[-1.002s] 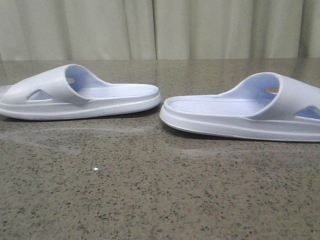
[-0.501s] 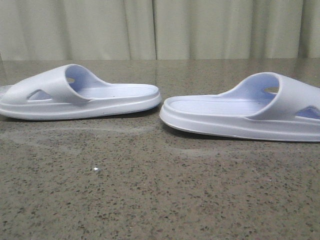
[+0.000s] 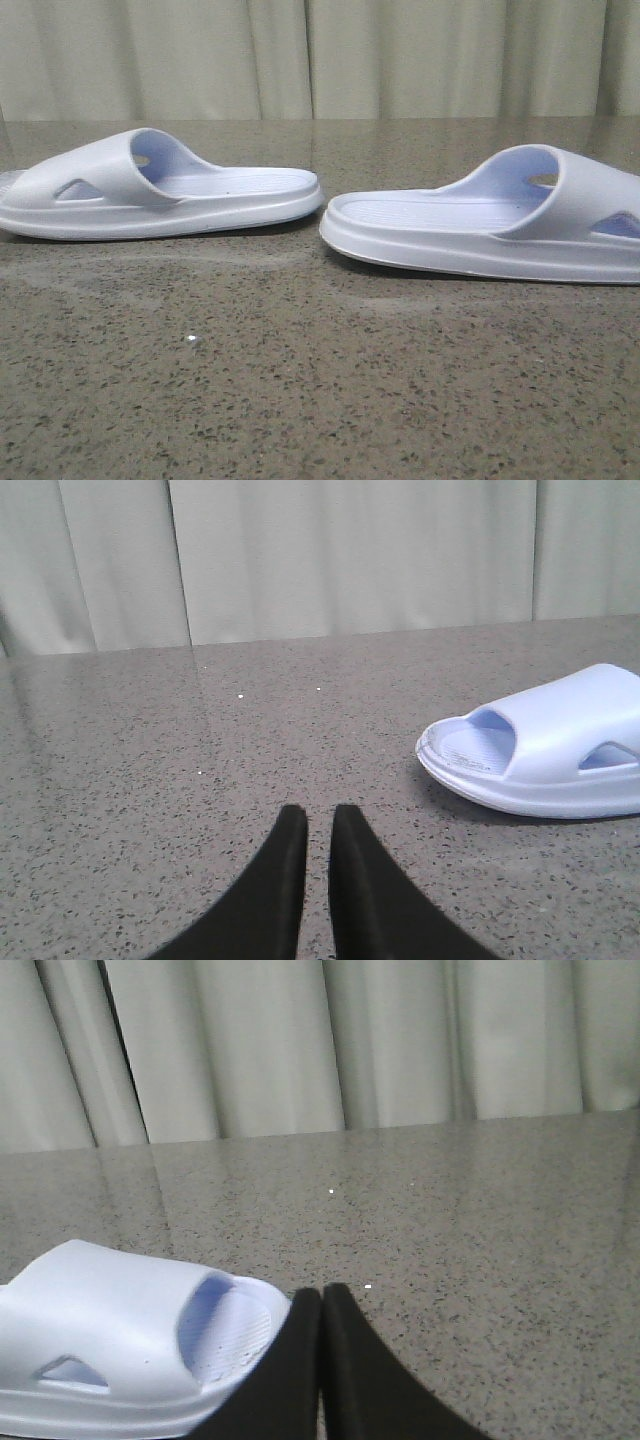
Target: Insert blue slippers together front up
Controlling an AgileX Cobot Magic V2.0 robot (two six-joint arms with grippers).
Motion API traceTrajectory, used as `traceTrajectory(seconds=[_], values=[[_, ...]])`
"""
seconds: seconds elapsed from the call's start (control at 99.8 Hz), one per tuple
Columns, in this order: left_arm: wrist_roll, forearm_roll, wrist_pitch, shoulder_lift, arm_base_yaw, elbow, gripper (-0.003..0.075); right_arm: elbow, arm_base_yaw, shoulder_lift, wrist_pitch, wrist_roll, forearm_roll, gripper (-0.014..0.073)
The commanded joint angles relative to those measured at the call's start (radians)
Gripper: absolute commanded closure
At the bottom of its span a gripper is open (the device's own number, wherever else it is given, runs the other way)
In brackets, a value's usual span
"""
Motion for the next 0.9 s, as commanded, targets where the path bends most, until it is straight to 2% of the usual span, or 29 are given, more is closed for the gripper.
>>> traceTrajectory(seconds=[0.0,0.261,0.681,0.752,0.892], values=[[-0.008,-0.009,-0.090,-0.029,0.000,0.010,0.0704,0.021,-0.006,-0.020,-0.111,-0.007,-0.001,0.0701],[-0.008,-0.011,-0.090,-0.029,0.000,0.010,0.0704,0.021,-0.006,-0.020,-0.175,-0.007,-0.001,0.0701],[-0.008,-0.011,-0.094,-0.029,0.000,0.010,0.0704,0.021,-0.006,-0.020,-0.174,-0.007,-0.001,0.0701],[-0.008,-0.071,-0.135,-0.029,0.000,0.010,0.0705,0.017,-0.006,-0.020,-0.174,-0.006,-0.001,0.0701],[-0.008,-0.310,-0.203,-0.029,0.000,-0.005,0.0705,-0.037,-0.006,-0.020,-0.125,-0.006,-0.001,0.0700]])
